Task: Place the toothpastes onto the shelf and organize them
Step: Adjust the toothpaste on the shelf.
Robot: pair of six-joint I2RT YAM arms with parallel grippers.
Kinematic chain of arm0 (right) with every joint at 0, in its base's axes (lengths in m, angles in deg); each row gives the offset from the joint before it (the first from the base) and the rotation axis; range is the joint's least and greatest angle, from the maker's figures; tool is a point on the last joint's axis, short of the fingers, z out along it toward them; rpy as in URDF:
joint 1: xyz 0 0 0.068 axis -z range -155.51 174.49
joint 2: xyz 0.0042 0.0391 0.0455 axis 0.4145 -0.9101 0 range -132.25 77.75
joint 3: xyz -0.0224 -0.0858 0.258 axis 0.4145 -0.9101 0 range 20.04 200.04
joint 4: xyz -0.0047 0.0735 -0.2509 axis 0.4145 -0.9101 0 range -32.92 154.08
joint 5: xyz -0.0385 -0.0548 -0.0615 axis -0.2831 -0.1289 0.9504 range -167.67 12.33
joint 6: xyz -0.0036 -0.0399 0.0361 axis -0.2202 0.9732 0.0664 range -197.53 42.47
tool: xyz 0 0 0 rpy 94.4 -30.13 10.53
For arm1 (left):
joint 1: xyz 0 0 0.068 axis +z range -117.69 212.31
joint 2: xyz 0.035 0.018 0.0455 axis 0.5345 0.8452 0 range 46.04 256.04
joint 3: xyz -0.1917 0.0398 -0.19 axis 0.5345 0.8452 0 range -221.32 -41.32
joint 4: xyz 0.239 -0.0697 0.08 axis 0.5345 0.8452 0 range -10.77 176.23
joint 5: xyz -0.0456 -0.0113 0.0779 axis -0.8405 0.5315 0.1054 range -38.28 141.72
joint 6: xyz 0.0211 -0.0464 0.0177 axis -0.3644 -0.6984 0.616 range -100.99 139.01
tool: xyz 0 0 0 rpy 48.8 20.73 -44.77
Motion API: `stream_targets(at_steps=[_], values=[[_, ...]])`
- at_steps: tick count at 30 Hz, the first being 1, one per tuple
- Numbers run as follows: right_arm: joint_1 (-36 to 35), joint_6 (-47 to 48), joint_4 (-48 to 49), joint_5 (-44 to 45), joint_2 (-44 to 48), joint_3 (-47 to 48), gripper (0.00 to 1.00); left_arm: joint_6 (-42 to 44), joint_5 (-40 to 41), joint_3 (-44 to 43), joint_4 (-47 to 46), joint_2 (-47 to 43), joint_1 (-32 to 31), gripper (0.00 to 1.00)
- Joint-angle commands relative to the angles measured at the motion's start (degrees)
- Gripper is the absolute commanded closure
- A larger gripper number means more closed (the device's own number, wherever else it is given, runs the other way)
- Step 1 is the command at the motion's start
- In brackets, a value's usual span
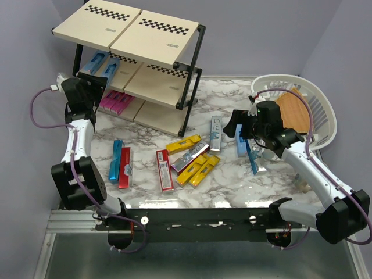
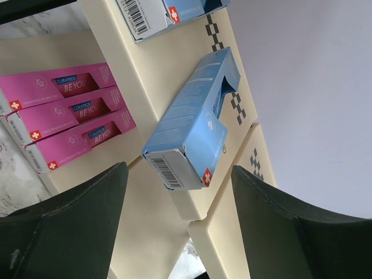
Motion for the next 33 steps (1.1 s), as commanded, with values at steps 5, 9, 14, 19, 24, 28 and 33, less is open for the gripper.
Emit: stream_targets(at_steps=[5, 9, 14, 19, 24, 28, 33], values=[[0.20, 1.17, 1.07, -0.25, -0.12, -0.15, 0.02, -1.73, -1.65, -1.38, -2.70, 1.69, 0.36, 0.26], [0.29, 1.26, 0.98, -0.16, -0.56, 0.11, 0.02, -2.61, -1.12, -1.20, -3.94, 1.78, 0.36, 0.36], [0.20, 1.35, 0.72, -0.07, -1.00, 0.55, 0.02, -3.49, -0.07, -1.29, -4.72, 1.95, 0.45, 0.46], [0.29, 1.44, 0.72, -0.07, -1.35, 0.64, 0.02, -7.26, -0.50, -1.38, -6.83, 3.18, 0.98, 0.53], [0.20, 1.53, 0.54, 0.02, -1.70, 0.90, 0.02, -8.50, 0.11, -3.31, -7.46, 4.24, 1.24, 0.56], [0.20, 1.61, 0.37, 0.37, -1.88, 1.25, 0.02, -9.72, 1.25, -5.07, -6.58, 5.11, 1.51, 0.57], [0.20, 1.79, 0.28, 0.46, -2.06, 1.43, 0.02, -11.13, 1.69, -7.87, -5.00, 7.22, 1.59, 0.57]])
